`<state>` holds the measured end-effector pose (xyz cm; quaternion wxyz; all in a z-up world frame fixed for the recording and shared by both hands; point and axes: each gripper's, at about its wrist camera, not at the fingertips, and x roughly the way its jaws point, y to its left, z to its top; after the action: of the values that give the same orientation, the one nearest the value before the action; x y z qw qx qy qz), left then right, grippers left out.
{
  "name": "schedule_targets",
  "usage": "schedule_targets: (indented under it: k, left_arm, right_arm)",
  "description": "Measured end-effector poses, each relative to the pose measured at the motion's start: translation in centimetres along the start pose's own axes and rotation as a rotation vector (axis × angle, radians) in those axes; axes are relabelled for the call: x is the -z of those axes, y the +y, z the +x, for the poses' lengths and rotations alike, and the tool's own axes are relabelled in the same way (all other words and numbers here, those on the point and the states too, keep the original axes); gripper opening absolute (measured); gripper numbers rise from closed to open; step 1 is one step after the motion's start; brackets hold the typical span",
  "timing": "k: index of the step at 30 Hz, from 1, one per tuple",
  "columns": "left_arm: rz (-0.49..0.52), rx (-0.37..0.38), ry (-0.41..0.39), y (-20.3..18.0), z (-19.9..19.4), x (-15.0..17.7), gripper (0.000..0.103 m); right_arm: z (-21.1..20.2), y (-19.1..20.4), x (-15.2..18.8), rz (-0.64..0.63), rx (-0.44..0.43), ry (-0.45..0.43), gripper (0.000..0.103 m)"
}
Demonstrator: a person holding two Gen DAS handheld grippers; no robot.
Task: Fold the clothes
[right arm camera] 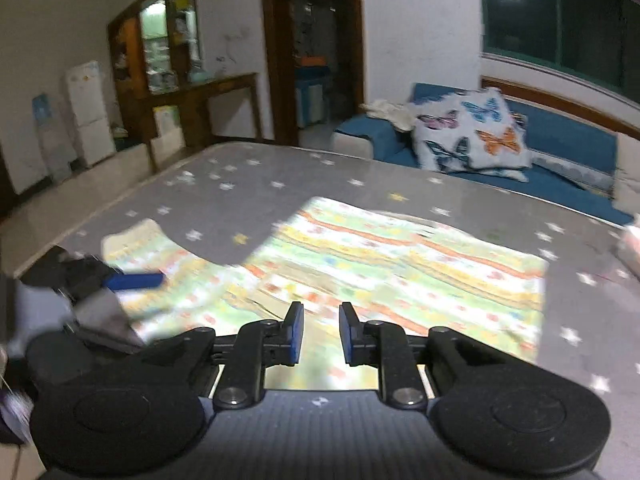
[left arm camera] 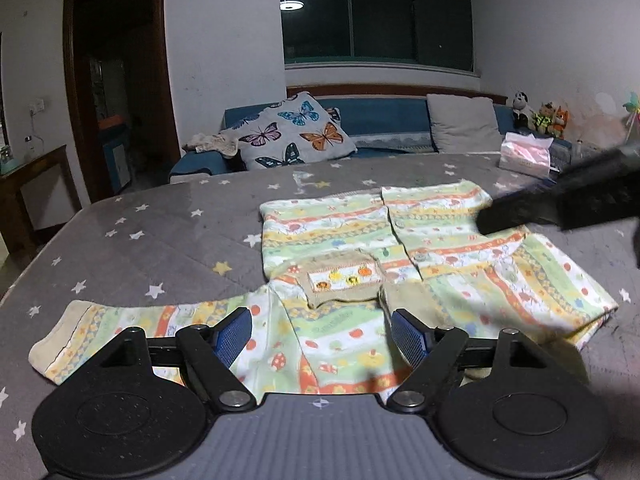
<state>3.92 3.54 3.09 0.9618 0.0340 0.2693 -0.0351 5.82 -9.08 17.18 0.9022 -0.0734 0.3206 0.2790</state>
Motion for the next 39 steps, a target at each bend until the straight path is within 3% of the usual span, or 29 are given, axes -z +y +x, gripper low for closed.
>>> schedule_targets:
  k: [5, 9, 11, 15, 19, 22, 29, 32, 39]
  left_arm:
    - [0.019, 0.058, 0.002, -1.9, 1.0, -0.7, 0.076]
    - [0.046, 0.094, 0.015, -3.6, 2.0, -0.9, 0.061]
    - [0.055, 0.104, 0.018, -4.0, 2.3, -1.1, 0.047]
    - [0.074, 0.123, 0.023, -4.8, 3.0, -1.5, 0.043]
    - [0.099, 0.156, 0.034, -5.7, 4.0, -1.5, 0.029]
    - [0.123, 0.151, 0.077, -6.2, 5.4, -0.9, 0.020]
    - [0.125, 0.110, 0.095, -5.0, 5.9, -0.2, 0.018]
    - [0.099, 0.093, 0.109, -4.4, 6.3, -0.2, 0.019]
    - [0.052, 0.026, 0.083, -1.9, 4.5, -0.2, 0.023]
  right_arm:
    - [-0.1, -3.9, 3.6, 0.049, 0.089, 0.105, 0.019]
    - [0.3, -6.3, 6.5, 0.097, 0.135, 0.163, 0.015]
    - [0.0, -7.0, 6.9, 0.114, 0.123, 0.154, 0.015]
    - [-0.5, -7.3, 6.0, 0.107, 0.132, 0.112, 0.016]
    - [0.5, -8.3, 4.9, 0.132, 0.139, 0.064, 0.016]
    - [2.1, -9.5, 5.3, 0.151, 0.178, 0.085, 0.014]
    - [0.8, -10.5, 5.6, 0.200, 0.166, 0.038, 0.013]
    - [1.2, -10.8, 6.0, 0.207, 0.178, 0.061, 0.016]
    - [0.2, -9.5, 5.9, 0.157, 0.212, 0.039, 0.016]
